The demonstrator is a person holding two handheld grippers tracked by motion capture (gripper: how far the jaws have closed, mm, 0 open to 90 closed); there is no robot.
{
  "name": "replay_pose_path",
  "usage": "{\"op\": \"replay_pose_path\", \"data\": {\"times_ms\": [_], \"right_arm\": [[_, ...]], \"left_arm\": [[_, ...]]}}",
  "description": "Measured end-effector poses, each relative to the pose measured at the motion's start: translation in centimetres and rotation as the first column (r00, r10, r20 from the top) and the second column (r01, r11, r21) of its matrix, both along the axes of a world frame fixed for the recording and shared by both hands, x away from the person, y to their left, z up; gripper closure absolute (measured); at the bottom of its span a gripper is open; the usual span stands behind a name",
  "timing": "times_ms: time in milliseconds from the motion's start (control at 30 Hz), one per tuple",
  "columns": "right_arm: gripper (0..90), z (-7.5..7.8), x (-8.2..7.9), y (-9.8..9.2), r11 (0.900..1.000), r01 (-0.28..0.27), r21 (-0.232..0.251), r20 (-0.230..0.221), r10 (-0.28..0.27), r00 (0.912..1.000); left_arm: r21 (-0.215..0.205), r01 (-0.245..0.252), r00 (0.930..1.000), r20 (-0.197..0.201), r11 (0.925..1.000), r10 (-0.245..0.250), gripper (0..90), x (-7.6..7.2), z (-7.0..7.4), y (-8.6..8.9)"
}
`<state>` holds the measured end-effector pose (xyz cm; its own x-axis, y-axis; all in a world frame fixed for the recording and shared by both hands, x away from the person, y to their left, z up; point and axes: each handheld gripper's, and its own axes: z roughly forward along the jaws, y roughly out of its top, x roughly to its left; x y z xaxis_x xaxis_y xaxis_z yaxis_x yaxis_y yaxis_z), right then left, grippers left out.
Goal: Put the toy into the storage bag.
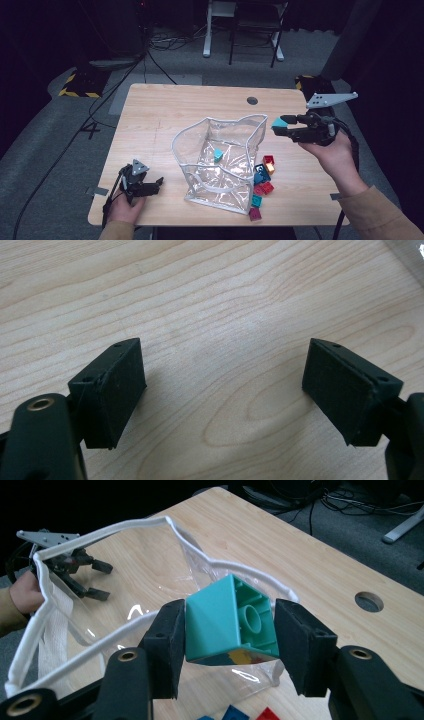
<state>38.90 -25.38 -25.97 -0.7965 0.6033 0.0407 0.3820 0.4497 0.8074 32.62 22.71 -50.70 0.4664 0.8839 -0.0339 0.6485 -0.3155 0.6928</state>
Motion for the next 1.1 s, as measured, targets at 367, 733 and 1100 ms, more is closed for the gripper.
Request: {"op": "replay_pose_path", "data": {"times_ms": [367, 733, 1100], "right_arm": [[47.8, 1.5, 1.3, 3.5, 0.998, -0.053, -0.033, -0.010, 0.053, 0.9986], [47.8, 2.0, 2.4, 7.6, 0.993, -0.109, -0.054, -0.022, 0.108, 0.9939], [47.8, 1.4, 3.6, 11.5, 0.985, -0.150, -0.087, -0.061, 0.145, 0.9875]], "left_arm": [[-0.004, -0.014, 0.9999, -0.001, 0.9999, 0.014, 17.8, 0.0, 0.0, 0.0], [0.000, -0.016, 0.9999, 0.001, 0.9999, 0.016, 17.8, -0.1, 0.0, 0.0], [-0.003, -0.031, 0.9995, -0.002, 0.9995, 0.031, 17.4, -0.1, 0.0, -0.2]]}}
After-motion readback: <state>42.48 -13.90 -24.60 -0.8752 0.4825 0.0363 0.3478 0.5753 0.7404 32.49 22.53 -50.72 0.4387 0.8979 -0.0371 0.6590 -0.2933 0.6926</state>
